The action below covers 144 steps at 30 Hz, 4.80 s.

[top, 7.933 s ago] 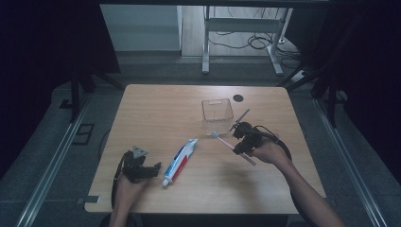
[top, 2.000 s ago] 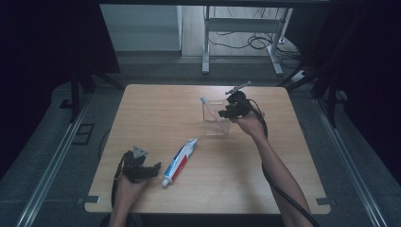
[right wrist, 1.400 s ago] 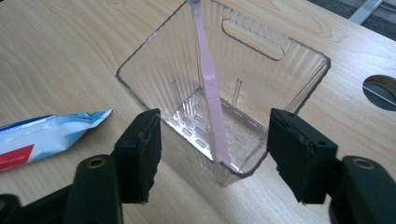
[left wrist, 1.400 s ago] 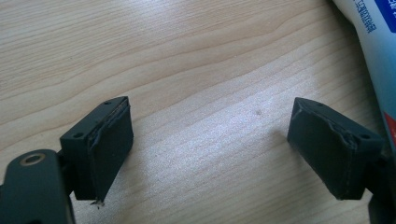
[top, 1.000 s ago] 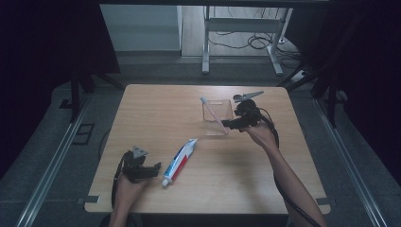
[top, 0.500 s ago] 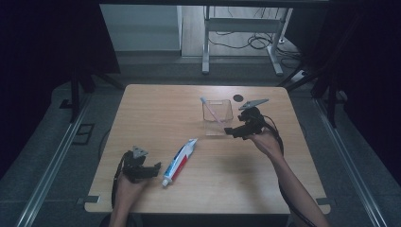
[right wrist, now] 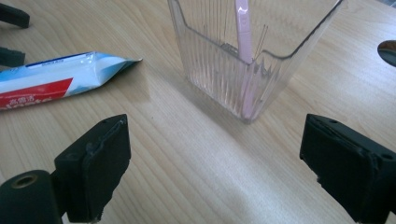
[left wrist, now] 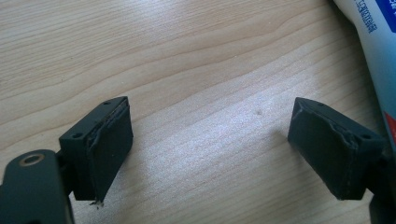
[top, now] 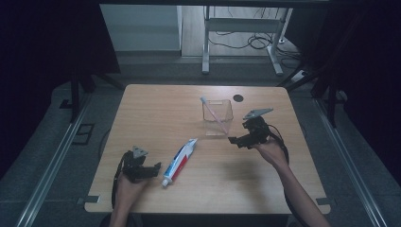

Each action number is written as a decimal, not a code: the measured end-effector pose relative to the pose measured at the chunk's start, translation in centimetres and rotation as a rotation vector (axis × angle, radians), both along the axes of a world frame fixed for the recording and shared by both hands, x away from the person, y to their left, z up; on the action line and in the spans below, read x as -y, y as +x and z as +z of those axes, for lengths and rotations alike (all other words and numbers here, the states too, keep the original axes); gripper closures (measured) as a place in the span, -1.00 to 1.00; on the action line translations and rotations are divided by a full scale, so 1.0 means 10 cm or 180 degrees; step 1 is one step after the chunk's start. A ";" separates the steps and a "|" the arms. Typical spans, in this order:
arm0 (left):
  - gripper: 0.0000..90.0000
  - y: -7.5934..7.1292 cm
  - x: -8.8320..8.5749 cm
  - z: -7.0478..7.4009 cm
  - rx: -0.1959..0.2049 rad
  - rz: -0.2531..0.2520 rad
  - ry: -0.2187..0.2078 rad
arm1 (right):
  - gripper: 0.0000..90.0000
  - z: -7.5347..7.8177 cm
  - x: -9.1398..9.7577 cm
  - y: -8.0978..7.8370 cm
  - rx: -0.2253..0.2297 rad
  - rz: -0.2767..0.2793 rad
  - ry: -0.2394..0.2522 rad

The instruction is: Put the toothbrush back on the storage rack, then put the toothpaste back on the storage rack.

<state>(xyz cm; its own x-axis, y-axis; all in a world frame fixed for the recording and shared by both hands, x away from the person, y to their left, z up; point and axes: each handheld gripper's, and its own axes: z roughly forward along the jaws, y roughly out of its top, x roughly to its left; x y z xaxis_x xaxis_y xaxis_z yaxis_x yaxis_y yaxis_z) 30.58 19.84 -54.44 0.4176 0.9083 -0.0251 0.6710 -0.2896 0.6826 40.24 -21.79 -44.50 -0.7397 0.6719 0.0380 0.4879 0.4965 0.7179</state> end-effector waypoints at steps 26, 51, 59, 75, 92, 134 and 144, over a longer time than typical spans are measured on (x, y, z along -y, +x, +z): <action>-0.69 0.00 0.01 0.00 0.0009 0.0017 -0.0013 | -0.81 -0.25 0.25 -0.43 -0.0047 -0.0072 0.0014; -0.69 0.00 0.01 0.00 0.0012 0.0019 -0.0015 | -0.79 -0.57 0.57 -0.82 -0.0085 -0.0249 0.0133; -0.69 0.00 0.00 0.00 0.0008 0.0004 -0.0012 | -0.78 -0.70 0.62 -0.93 -0.0058 -0.0298 0.0140; -0.68 0.00 0.00 0.00 0.0008 0.0002 -0.0011 | -0.78 -0.93 0.65 -1.04 -0.0100 -0.0338 0.0094; -0.66 -0.01 0.00 0.00 0.0017 0.0005 -0.0014 | -0.76 -0.97 0.65 -1.10 0.0090 -0.0344 -0.0060; -0.14 0.04 0.35 0.45 -0.0205 -0.0616 -0.0270 | -0.74 -0.97 0.65 -1.10 0.0085 -0.0372 -0.0056; -0.17 0.09 0.49 0.48 -0.0368 -0.0741 -0.0154 | -0.74 -0.97 0.65 -1.10 0.0089 -0.0371 -0.0056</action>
